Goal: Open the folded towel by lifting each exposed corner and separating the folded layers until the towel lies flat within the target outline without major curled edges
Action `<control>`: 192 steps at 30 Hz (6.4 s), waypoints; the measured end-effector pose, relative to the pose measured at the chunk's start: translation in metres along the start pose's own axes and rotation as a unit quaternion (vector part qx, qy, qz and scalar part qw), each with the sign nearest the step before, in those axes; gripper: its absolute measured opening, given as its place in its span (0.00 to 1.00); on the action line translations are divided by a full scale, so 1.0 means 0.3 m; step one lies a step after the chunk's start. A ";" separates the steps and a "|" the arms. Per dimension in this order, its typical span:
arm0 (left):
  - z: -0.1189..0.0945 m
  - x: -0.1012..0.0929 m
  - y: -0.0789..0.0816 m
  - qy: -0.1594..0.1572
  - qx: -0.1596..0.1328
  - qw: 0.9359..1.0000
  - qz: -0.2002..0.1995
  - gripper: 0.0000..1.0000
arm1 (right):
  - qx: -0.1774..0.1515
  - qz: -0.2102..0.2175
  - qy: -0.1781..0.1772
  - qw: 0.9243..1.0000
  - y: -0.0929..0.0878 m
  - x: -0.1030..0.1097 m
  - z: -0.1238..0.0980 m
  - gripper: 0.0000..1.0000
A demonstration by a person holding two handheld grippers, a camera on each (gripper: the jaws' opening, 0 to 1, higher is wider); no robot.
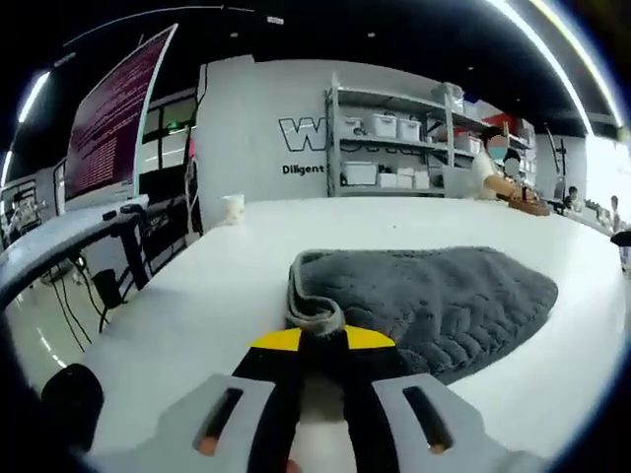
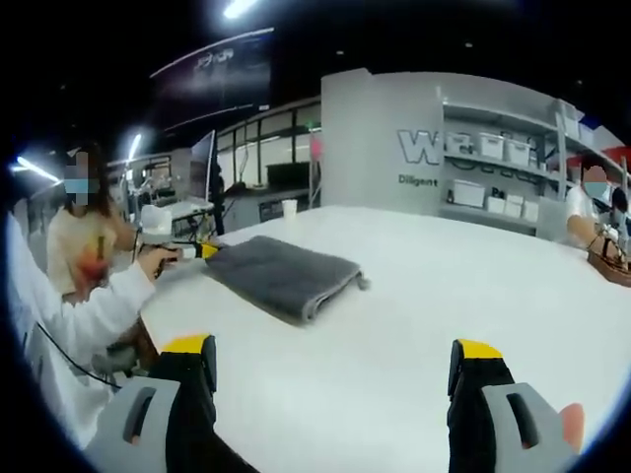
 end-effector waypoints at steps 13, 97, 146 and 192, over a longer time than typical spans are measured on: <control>-0.209 -0.063 0.118 -0.025 -0.074 0.995 0.057 0.30 | 0.001 0.001 0.001 1.000 -0.005 0.002 0.002 0.98; -0.475 -0.117 0.108 -0.230 0.003 0.973 0.032 1.00 | 0.077 -0.105 0.114 0.985 -0.086 0.231 0.511 0.41; -0.481 -0.117 0.099 -0.246 0.008 0.969 0.025 1.00 | 0.136 -0.235 -0.079 0.959 0.086 -0.147 0.719 0.00; -0.469 -0.084 0.075 -0.254 0.013 0.967 0.008 0.98 | 0.140 -0.436 -0.191 0.868 0.353 -0.141 1.274 0.00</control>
Point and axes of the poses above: the point that each gripper's makers call its tool centre point, and the gripper's own axes: z roughly forward along the fingers, x roughly to its left, y roughly out of its top, the point moved 5 cm from there along -z, roughly backward along the fingers, and after that the axes turned 9 degrees about -y, right-handed, at the moved point
